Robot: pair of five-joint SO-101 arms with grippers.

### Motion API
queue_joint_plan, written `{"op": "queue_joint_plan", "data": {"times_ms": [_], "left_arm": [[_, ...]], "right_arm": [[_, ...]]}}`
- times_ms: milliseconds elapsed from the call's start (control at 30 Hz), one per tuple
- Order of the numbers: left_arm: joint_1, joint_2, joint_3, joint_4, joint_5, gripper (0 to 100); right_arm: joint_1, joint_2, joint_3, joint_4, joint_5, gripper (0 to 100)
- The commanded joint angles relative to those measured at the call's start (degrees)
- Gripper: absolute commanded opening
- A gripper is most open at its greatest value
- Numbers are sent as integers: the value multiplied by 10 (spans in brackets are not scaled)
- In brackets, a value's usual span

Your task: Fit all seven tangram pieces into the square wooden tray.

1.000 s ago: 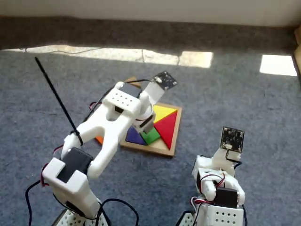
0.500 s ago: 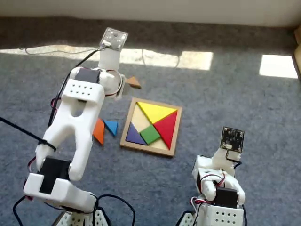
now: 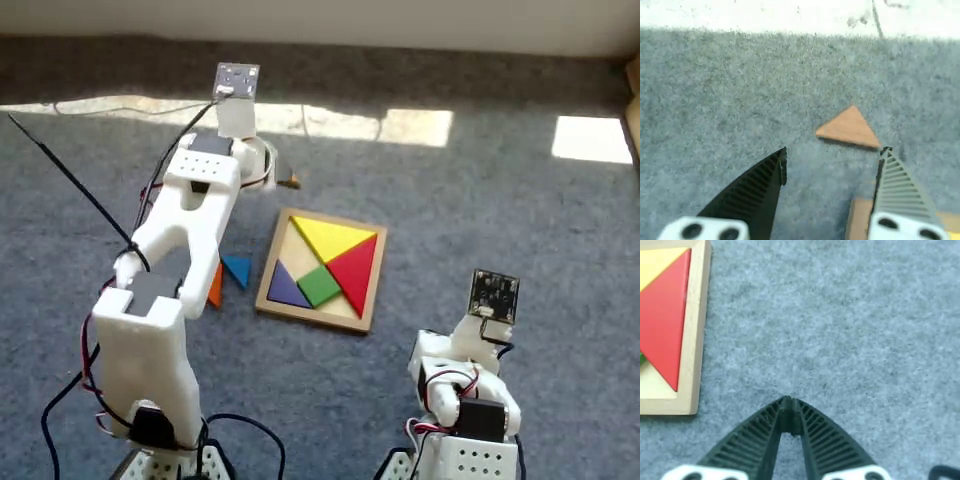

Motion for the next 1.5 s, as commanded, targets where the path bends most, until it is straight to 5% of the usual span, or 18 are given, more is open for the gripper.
{"op": "queue_joint_plan", "data": {"times_ms": [0, 400, 533, 700, 1000, 1467], "left_arm": [[14, 39, -90, -10, 39, 288], [1, 215, -261, -5, 37, 221], [-19, 226, -262, 4, -62, 126], [-39, 219, -271, 93, -196, 56], [-57, 170, -273, 272, -263, 56], [-65, 15, -272, 428, -311, 58]], "right_arm": [[5, -6, 53, 5, -4, 12], [5, -6, 53, 5, -4, 12], [5, -6, 53, 5, -4, 12], [5, -6, 53, 5, -4, 12], [5, -6, 53, 5, -4, 12], [5, -6, 53, 5, -4, 12]]}}
